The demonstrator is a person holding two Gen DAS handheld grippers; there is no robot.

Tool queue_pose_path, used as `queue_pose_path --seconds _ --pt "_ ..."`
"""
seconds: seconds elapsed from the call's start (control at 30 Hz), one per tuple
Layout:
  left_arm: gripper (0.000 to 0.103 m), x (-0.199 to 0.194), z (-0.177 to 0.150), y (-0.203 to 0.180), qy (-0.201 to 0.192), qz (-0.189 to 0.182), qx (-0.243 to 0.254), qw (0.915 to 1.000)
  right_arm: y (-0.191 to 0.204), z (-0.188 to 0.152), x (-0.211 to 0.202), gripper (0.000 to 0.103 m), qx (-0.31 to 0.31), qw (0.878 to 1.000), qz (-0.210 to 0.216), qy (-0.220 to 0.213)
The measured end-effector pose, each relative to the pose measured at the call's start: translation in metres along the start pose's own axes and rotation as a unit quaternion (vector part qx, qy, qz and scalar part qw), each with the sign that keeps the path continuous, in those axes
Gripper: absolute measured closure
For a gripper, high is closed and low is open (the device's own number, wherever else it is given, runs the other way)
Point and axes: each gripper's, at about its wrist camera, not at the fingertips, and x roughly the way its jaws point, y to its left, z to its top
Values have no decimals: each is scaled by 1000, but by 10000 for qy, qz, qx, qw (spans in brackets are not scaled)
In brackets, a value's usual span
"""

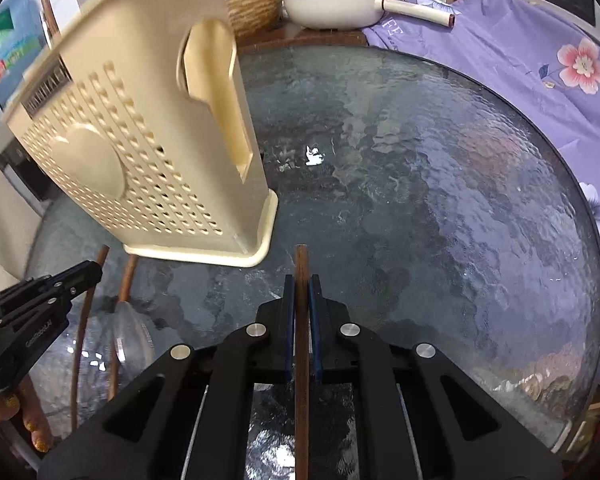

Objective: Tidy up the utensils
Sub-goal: 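Lift both brown chopsticks and carry them above the holder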

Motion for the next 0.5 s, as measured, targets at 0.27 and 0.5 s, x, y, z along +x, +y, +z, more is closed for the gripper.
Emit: queue_pose_path --seconds 0.27,0.5 --pt "97 -39 0 7 -394 -240 -135 9988 -11 -3 -37 96 226 9964 680 -457" --pt "97 -76 5 4 -773 -393 -31 9962 -1 -7 -76 96 57 9924 824 -911"
